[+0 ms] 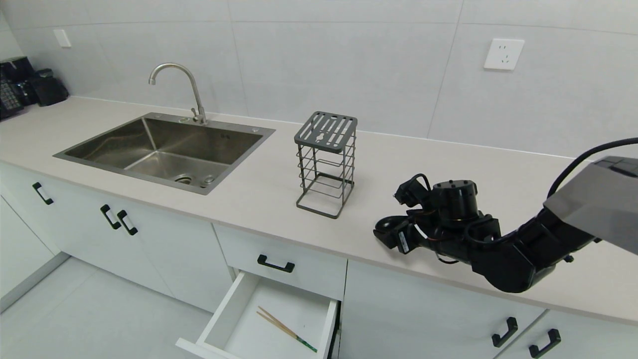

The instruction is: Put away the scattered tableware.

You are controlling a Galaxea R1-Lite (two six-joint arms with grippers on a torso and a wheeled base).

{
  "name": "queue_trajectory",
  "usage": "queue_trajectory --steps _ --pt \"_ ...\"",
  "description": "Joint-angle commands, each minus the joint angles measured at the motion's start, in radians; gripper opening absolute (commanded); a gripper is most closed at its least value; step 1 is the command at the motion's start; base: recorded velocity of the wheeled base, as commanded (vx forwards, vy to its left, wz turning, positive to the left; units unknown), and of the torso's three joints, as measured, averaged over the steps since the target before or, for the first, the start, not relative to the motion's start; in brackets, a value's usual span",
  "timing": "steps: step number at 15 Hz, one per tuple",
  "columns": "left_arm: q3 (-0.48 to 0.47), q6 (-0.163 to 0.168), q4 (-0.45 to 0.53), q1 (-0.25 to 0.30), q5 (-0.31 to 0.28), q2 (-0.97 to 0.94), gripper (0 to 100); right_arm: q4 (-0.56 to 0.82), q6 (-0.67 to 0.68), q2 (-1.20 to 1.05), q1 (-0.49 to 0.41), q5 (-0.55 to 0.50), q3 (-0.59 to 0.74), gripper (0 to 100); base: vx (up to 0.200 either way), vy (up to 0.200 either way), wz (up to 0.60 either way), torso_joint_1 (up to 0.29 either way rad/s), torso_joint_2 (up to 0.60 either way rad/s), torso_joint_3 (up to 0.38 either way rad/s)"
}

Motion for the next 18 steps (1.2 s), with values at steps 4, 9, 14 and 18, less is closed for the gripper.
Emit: queue_trajectory --steps 4,9,14,18 --pt "0.000 0.000 0.001 0.000 0.000 0.001 100 -0.018 -0.011 0.015 -0.035 0.021 -0.003 100 0.000 0.000 0.00 0.000 0.00 0.000" --pt "0.000 0.000 0.001 0.000 0.000 0.001 100 -0.030 -0.112 -0.075 -0.129 0.233 0.005 100 0.000 0.000 0.00 0.000 0.00 0.000" --pt "0.000 0.000 0.000 0.000 0.000 0.001 100 0.301 -0.345 -0.146 -0.267 0.373 -0.112 100 0.000 0.000 0.00 0.000 0.00 0.000" --pt "0.000 0.000 0.001 0.000 0.000 0.001 100 0.294 -0.401 -0.068 -0.308 0.406 -0.170 100 0.000 0.000 0.00 0.000 0.00 0.000"
